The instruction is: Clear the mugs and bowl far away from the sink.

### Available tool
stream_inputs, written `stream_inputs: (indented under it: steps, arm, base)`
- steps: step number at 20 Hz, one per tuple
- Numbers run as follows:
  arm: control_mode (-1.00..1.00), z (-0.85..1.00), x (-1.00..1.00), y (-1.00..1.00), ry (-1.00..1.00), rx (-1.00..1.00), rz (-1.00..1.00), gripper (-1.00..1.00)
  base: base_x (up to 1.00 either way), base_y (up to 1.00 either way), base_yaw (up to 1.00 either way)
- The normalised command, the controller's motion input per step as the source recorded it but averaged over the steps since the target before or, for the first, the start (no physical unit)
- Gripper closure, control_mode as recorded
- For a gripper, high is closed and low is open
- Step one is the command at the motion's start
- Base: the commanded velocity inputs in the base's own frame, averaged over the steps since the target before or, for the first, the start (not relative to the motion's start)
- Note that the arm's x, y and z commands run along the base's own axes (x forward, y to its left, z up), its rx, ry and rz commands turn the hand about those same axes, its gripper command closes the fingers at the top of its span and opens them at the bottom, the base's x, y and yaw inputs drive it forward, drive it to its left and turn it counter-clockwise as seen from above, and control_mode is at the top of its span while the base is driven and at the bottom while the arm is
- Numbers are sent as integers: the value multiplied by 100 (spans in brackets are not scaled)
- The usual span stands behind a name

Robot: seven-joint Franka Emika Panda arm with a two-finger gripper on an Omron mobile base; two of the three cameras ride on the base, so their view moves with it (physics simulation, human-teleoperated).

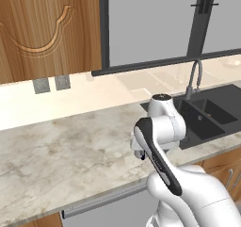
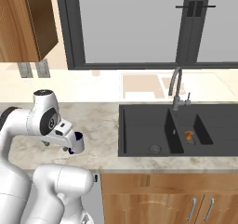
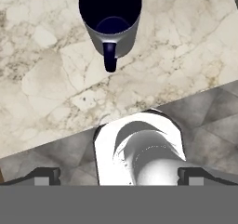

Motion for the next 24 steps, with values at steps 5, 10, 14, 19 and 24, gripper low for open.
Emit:
stream_inputs:
  steps: [5, 10, 14, 19, 24]
  arm:
    - [-100, -25, 20, 0, -1, 0, 0, -100]
    - [-100, -16, 29, 0, 0, 0, 0, -100]
    - [-100, -17, 38, 0, 0, 0, 0, -100]
    - [-100, -20, 42, 0, 0, 0, 0, -100]
    - [-100, -22, 39, 0, 0, 0, 0, -100]
  base:
    - [0, 0, 0]
    - [0, 0, 0]
    - [0, 0, 0]
    - [0, 0, 0]
    - [0, 0, 0]
